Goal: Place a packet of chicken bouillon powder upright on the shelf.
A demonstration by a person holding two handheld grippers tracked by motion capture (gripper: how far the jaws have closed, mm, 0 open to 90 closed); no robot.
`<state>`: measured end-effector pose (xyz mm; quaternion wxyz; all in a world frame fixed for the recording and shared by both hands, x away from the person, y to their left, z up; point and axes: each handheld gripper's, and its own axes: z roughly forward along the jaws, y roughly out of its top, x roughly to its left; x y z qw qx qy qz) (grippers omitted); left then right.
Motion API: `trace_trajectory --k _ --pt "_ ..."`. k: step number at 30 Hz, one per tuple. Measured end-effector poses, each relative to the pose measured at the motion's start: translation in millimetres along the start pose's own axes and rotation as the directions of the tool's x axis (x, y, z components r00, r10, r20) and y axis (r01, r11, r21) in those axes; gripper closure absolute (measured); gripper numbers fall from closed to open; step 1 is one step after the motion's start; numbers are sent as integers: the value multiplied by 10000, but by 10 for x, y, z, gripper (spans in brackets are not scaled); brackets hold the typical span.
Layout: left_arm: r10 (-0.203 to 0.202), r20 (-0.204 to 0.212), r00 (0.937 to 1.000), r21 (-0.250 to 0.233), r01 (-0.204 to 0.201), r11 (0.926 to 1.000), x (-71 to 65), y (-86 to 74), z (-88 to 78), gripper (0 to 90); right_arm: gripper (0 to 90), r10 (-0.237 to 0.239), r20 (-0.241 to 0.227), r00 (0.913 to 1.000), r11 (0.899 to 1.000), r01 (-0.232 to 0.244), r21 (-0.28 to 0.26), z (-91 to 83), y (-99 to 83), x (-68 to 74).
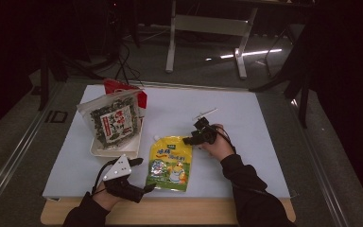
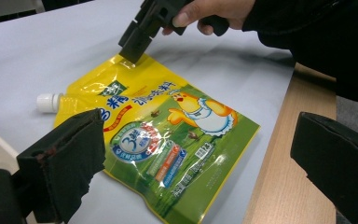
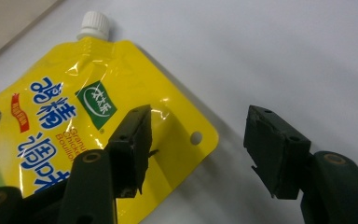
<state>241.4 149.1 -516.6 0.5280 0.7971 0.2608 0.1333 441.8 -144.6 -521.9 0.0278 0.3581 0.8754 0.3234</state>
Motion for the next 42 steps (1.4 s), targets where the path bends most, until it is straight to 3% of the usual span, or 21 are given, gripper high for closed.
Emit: trace_trajectory --k 6,8,10,11,12,13,14,16,25,33,38,42 --pt "32 42 10000 24 -32 10000 -6 2 9 41 486 128 -708 9974 9993 -103 355 41 -25 -13" --pt "43 40 10000 49 -44 10000 -7 0 12 42 520 -24 -897 9960 9988 68 480 39 -27 5" --pt "12 50 10000 44 -13 10000 -7 -3 13 42 621 -326 -799 9963 9980 368 521 23 -23 31" --pt "20 36 10000 58 -21 10000 -6 -3 15 42 694 -416 -992 9942 9970 479 615 6 -13 58" --pt "18 35 10000 58 -19 10000 -7 -3 16 42 694 -416 -992 9942 9970 479 615 6 -13 58" --pt "25 38 10000 65 -25 10000 -6 -3 16 42 795 -634 -940 9936 9948 705 739 8 -6 98" --pt "33 36 10000 87 -33 10000 -7 -1 17 42 795 -634 -940 9936 9948 705 739 8 -6 98" --pt "-18 58 10000 42 17 10000 -7 -1 19 42 884 -641 -992 9930 9946 718 755 -9 13 137" --pt "-101 -4 9999 -129 101 9999 0 5 9 41 900 -1495 -344 9882 9875 1510 446 -136 44 311" --pt "-142 -20 9999 -275 142 9995 16 26 1 40 900 -1895 -373 9812 9812 1878 -445 -391 64 411" --pt "73 -276 9996 -294 -81 9995 44 50 -16 46 900 -2386 -247 9708 9674 2354 -935 -572 65 529" --pt "20 -408 9992 -331 -33 9994 53 77 -34 50 900 -2715 -143 9623 9555 2677 -1238 -700 67 636"
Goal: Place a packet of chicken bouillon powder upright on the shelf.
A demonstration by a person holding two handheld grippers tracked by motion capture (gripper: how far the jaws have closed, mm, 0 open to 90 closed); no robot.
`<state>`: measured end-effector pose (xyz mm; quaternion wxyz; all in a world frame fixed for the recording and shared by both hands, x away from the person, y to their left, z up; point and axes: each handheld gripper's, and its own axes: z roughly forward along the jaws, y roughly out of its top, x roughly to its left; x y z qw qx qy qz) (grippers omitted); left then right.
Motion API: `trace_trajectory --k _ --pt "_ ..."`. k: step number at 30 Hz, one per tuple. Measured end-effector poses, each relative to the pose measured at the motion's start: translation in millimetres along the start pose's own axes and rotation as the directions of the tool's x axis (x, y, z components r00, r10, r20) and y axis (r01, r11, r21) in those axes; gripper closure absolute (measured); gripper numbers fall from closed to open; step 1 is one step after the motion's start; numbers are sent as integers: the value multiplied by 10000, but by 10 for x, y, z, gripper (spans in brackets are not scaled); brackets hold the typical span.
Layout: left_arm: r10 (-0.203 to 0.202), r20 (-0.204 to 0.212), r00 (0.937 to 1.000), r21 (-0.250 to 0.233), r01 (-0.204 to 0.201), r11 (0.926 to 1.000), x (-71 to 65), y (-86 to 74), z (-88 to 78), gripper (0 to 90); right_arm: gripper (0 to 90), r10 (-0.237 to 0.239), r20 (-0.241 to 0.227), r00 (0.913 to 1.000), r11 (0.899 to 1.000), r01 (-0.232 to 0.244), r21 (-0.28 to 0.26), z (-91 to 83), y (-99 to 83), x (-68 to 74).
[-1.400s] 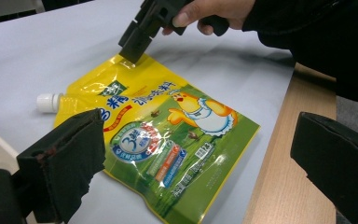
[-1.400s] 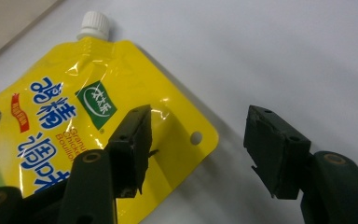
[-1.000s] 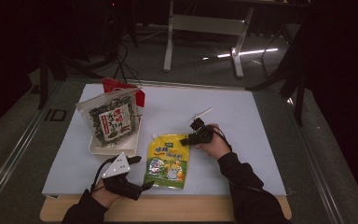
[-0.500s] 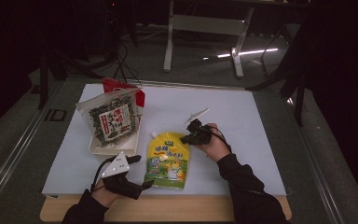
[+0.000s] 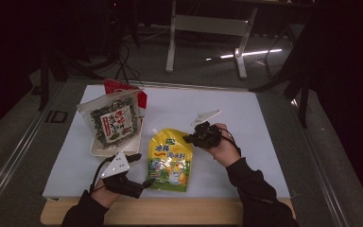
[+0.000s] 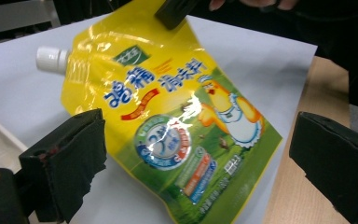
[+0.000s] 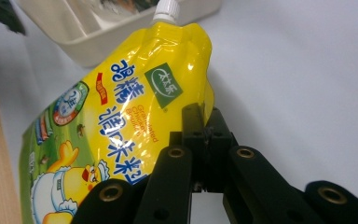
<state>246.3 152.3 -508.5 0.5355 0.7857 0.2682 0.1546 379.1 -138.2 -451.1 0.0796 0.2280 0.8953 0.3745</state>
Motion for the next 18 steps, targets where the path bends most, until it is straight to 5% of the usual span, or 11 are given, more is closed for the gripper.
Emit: trace_trajectory --k 7,11,18 --pt "-527 165 9985 104 525 9986 56 46 -39 51 900 -664 -23 9978 9959 661 -610 -192 61 186" --pt "-422 -354 9985 344 434 9985 73 92 -67 51 900 -854 -69 9963 9926 845 -875 -277 64 264" --pt "-380 -506 9980 467 404 9981 134 117 -86 68 900 -1406 24 9901 9834 1399 -1158 -384 35 400"
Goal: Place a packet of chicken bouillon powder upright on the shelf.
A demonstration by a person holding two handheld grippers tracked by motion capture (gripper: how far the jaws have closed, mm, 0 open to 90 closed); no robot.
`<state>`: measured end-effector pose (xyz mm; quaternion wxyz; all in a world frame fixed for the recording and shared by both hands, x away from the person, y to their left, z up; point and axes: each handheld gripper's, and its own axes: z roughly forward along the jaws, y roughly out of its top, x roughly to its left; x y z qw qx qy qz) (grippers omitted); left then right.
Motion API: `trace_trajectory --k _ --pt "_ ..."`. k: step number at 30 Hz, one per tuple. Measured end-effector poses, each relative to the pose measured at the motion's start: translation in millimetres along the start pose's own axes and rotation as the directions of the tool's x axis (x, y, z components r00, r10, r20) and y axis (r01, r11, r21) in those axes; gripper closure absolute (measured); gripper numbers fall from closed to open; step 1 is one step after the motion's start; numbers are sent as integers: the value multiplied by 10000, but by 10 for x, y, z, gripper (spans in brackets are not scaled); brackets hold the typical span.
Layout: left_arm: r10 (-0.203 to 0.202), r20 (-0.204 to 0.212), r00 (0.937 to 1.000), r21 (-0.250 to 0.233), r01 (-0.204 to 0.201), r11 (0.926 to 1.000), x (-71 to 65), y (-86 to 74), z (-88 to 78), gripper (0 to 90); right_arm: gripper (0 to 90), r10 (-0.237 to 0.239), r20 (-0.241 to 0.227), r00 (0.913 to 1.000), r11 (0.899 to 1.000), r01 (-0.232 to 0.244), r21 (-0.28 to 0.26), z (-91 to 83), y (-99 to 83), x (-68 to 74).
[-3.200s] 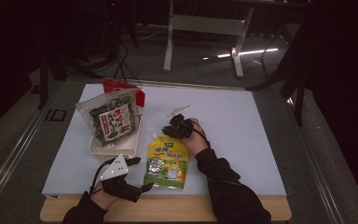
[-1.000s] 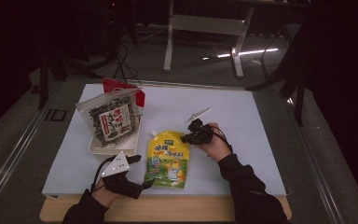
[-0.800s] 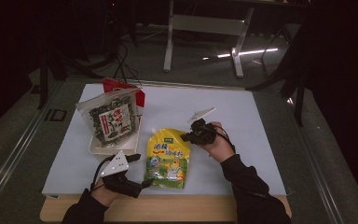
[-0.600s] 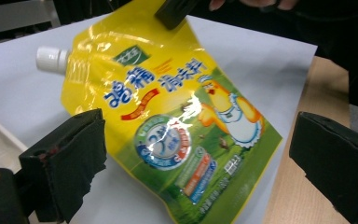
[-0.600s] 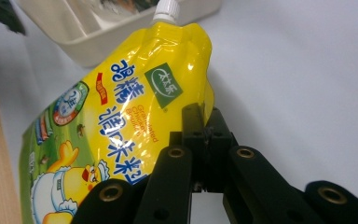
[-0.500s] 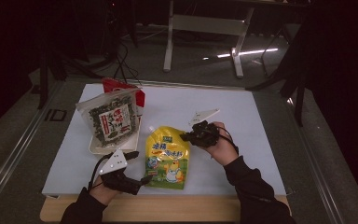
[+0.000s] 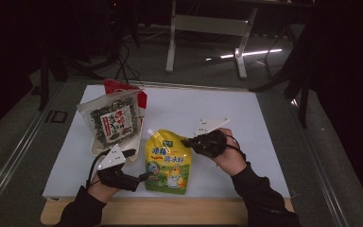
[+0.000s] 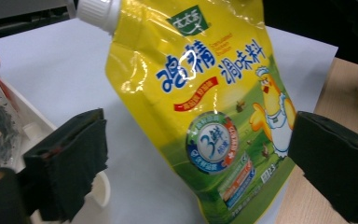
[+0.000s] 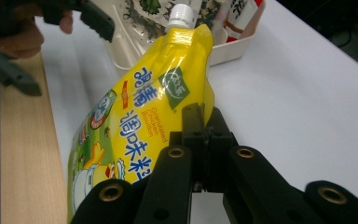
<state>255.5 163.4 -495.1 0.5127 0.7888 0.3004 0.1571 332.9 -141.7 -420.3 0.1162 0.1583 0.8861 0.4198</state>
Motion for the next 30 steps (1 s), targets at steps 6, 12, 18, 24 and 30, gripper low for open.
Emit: trace_trajectory --k 6,12,18,24,30 --pt "-78 100 9999 111 77 9999 32 16 17 134 900 -297 -184 9994 9988 289 -404 -118 13 122" --pt "-207 252 9995 124 204 9997 79 35 23 224 900 -709 -401 9967 9955 681 -663 -197 57 249" --pt "-209 654 9976 -55 213 9998 99 53 21 320 900 -1095 -540 9925 9911 1049 -821 -239 96 362" --pt "292 605 9977 -381 -269 9989 65 106 -23 506 900 -1135 -694 9911 9907 1076 -833 -258 102 382" --pt "420 585 9974 -409 -397 9984 86 160 -56 639 900 -1182 -787 9899 9905 1118 -805 -287 102 407"
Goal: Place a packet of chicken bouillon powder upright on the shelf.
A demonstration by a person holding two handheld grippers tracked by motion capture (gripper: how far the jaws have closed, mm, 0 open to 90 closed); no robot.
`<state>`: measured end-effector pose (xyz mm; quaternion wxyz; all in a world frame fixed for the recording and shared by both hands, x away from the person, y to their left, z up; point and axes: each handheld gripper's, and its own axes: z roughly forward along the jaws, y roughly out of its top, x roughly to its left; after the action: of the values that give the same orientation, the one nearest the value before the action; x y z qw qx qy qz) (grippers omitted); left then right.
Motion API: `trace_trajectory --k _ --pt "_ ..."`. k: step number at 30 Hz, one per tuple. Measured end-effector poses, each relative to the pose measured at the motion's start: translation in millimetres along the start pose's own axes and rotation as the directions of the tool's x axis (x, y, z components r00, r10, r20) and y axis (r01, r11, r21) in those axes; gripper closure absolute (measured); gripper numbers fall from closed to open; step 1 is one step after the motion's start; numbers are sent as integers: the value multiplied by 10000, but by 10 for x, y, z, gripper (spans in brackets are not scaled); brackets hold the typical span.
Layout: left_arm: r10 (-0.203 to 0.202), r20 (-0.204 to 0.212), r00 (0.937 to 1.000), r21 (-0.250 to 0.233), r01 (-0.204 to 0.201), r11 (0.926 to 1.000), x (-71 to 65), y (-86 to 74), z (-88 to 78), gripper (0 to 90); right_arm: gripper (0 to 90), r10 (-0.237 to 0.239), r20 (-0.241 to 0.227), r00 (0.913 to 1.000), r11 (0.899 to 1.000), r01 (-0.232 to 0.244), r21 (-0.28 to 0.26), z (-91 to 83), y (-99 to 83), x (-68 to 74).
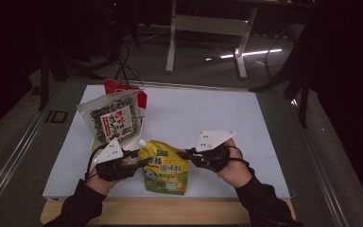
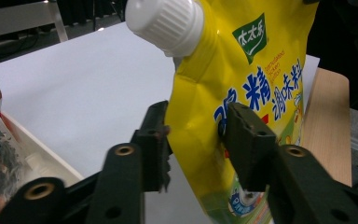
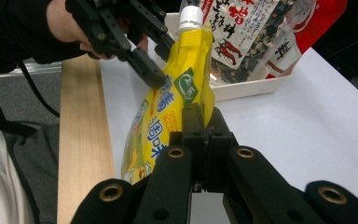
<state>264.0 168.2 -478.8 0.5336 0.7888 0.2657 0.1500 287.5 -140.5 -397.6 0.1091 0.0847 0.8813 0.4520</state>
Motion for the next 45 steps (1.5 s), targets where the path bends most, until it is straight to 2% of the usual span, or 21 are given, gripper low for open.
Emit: trace_trajectory --k 5,9,11,12,15,18,20,27,33,37,38,39,45 --pt "96 74 9999 -74 -95 9999 1 14 -34 814 900 128 -148 9998 9999 -127 63 -18 -21 1" --pt "196 209 9996 -207 -192 9996 -12 2 -45 876 893 176 32 9998 9998 -177 69 -18 -48 -12" --pt "332 478 9983 -296 -318 9991 -26 2 -45 900 854 376 110 9992 9993 -377 68 -14 -72 -42" --pt "568 339 9978 -284 -558 9980 -50 7 -41 900 821 491 105 9987 9988 -491 36 -11 -87 -59" --pt "953 368 9948 -326 -941 9950 -80 25 -35 900 774 851 -218 9961 9963 -849 103 14 -127 -110" --pt "943 458 9945 -397 -926 9949 -73 14 -41 900 735 872 -462 9951 9954 -852 443 80 -164 -136" --pt "837 468 9954 -391 -819 9959 -62 10 -43 900 736 764 -405 9963 9949 -735 690 140 -195 -140" --pt "719 609 9956 -437 -693 9966 -61 9 -43 900 843 854 -578 9947 9938 -809 758 166 -222 -176" --pt "780 613 9951 -472 -752 9961 -82 6 -55 900 857 668 -617 9959 9919 -596 1119 170 -184 -161" --pt "745 648 9951 -475 -715 9963 -86 6 -58 900 855 704 -960 9929 9899 -577 1292 210 -181 -163" --pt "770 616 9951 -456 -742 9962 -91 11 -59 900 885 680 -995 9927 9886 -536 1408 222 -177 -155" --pt "763 593 9953 -449 -737 9963 -92 14 -63 900 890 551 -832 9950 9894 -431 1389 222 -172 -139" --pt "780 624 9950 -643 -740 9952 -96 34 -75 900 898 545 -932 9942 9894 -412 1389 163 -130 -83"
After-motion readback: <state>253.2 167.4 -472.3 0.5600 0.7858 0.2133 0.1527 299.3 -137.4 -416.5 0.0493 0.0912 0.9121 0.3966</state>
